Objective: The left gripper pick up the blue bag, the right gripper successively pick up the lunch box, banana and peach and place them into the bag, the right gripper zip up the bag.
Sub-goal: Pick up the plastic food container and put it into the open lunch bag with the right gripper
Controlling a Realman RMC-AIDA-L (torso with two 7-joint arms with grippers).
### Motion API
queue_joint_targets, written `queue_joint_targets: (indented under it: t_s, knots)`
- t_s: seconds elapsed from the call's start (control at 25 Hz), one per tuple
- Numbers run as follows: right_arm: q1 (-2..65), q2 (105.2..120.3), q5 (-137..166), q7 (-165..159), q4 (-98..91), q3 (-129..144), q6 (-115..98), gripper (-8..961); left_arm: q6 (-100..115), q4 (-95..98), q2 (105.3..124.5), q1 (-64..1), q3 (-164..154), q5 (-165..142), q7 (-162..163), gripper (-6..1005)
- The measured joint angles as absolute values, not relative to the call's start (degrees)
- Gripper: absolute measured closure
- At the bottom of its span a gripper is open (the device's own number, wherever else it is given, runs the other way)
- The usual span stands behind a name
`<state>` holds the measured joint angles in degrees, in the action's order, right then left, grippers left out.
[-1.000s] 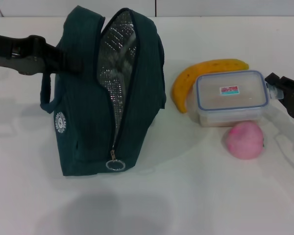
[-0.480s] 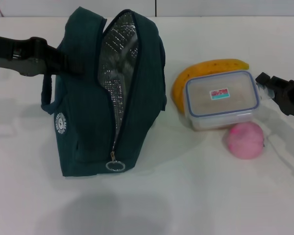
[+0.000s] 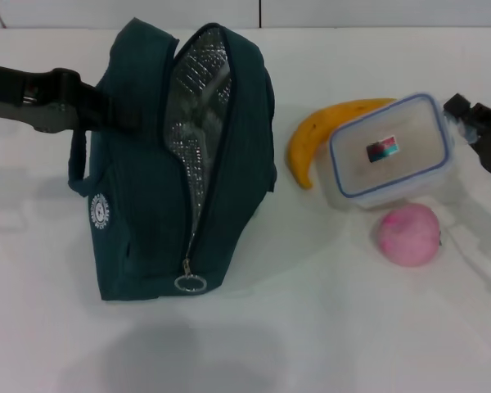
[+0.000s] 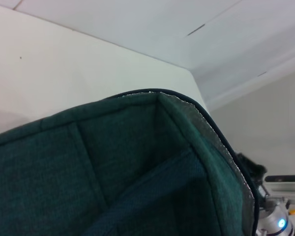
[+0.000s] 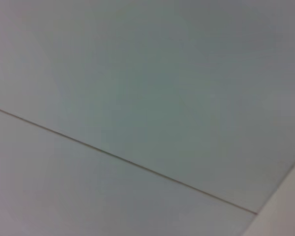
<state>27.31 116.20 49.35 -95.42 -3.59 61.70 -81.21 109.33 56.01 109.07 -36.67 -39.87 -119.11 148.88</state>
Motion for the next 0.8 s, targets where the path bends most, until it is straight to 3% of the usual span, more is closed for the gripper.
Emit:
queue_joint_targets:
  t_s: [0.8]
  knots:
    - [27.5, 115.93, 39.0, -98.3, -7.6, 61.5, -88.0, 825, 108.9, 52.4, 109.23, -40.3, -41.3, -121.2, 149.3, 962]
